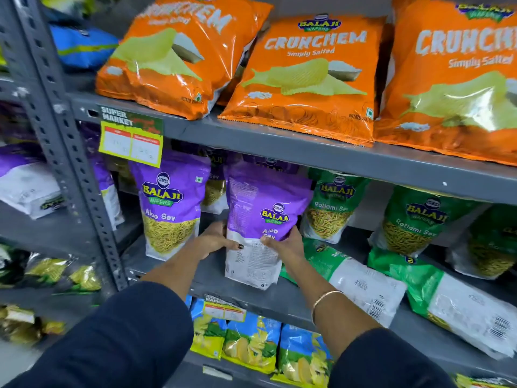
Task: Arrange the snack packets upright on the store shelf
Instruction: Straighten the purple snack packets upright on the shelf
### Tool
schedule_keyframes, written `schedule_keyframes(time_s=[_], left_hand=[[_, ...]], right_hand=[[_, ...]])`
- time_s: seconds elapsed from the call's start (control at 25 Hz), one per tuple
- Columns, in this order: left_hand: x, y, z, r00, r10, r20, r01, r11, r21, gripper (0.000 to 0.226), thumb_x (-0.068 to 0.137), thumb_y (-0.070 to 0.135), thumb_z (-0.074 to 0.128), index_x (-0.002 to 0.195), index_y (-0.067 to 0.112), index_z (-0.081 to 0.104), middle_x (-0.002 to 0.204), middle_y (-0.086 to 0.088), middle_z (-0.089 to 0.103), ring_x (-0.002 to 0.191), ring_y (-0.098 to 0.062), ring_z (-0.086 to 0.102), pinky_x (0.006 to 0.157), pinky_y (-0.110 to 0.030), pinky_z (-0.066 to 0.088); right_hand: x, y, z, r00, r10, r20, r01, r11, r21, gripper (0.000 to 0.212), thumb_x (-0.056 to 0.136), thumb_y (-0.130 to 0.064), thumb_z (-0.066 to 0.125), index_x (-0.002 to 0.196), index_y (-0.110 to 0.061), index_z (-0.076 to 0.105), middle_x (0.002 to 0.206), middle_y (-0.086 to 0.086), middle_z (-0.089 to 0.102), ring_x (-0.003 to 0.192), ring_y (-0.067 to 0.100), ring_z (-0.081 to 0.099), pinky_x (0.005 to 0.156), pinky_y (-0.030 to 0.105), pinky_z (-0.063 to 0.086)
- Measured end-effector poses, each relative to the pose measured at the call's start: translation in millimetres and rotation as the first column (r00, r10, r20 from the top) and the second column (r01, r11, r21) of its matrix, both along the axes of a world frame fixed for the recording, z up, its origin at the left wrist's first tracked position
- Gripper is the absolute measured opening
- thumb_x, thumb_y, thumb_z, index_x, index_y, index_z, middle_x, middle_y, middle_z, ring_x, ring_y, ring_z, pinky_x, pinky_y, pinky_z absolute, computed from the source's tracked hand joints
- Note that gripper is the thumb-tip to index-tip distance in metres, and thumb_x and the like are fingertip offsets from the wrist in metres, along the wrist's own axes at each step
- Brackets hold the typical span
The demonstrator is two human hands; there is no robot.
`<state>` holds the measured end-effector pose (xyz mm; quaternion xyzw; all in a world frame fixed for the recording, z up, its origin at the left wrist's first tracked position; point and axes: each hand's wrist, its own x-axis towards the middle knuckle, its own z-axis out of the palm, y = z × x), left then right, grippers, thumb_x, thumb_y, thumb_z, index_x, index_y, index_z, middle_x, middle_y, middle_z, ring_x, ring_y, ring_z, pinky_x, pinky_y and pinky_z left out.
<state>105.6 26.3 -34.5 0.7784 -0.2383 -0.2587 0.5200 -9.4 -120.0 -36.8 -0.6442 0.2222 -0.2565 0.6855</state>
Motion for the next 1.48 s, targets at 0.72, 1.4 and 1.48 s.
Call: schedule_keyframes(time_s=[0.72, 1.4, 1.48], left_hand=[[-3, 27, 10, 0.993, -0.029, -0.119, 0.054, 0.974, 0.219, 0.055, 0.075, 0.002, 0.069, 0.123, 0.016, 0.048, 0.117, -0.004, 0.059, 0.116, -0.023, 0.051, 0.088, -0.031, 0.04], [15, -4, 6, 0.989, 0.091, -0.12, -0.092, 0.996, -0.001, 0.08, 0.071, -0.011, 0.066, 0.136, 0.008, 0.023, 0.14, -0.017, 0.044, 0.128, -0.031, 0.043, 0.112, -0.047, 0.033], [15, -6, 4, 0.993, 0.089, -0.079, -0.085, 0.995, 0.046, 0.088, 0.068, -0.003, 0.073, 0.139, 0.012, 0.023, 0.141, -0.015, 0.042, 0.129, -0.029, 0.041, 0.112, -0.045, 0.033]], right_hand=[[-13, -2, -15, 0.855, 0.256, -0.45, -0.331, 0.939, -0.096, 0.062, 0.074, 0.019, 0.06, 0.129, 0.004, 0.037, 0.111, 0.017, 0.05, 0.088, 0.02, 0.05, 0.07, 0.025, 0.045], [13, -29, -17, 0.895, 0.21, -0.393, -0.29, 0.945, -0.154, 0.054, 0.078, 0.014, 0.063, 0.128, 0.001, 0.046, 0.1, 0.017, 0.058, 0.096, 0.03, 0.058, 0.087, 0.042, 0.05], [14, -32, -21, 0.902, 0.208, -0.378, -0.276, 0.951, -0.137, 0.048, 0.082, 0.015, 0.058, 0.127, 0.003, 0.047, 0.1, 0.016, 0.057, 0.094, 0.025, 0.054, 0.083, 0.038, 0.048]])
